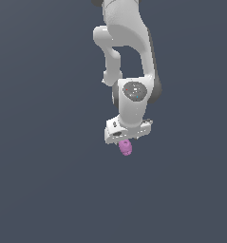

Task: Pick up the object and move it to a goal position.

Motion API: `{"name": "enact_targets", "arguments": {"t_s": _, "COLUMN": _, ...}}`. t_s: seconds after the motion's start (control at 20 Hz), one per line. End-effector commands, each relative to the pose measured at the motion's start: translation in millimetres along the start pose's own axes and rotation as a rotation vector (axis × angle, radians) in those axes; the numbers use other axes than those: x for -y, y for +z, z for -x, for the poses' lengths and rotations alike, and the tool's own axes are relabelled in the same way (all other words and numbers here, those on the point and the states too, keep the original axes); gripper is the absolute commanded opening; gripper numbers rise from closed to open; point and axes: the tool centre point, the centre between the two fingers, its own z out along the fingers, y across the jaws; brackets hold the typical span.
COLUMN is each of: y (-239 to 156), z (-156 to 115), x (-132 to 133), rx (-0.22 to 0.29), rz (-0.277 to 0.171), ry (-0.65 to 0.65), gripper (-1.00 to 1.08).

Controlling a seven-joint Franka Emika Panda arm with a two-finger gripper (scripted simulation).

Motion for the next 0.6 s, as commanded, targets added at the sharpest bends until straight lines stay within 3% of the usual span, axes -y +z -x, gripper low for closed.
{"name": "enact_targets", "arguments": {"t_s": 0.0, "y": 0.0, "z": 0.0, "x": 0.1, "rx": 0.0, "rz": 0.0, "ry": 0.0, "gripper": 1.0}}
{"name": "enact_targets", "arguments": {"t_s": 0.55, "y": 40.7, "z": 0.7, "x": 0.8, "rx": -0.001, "rz": 0.001, "ry": -0.006, "gripper": 1.0}}
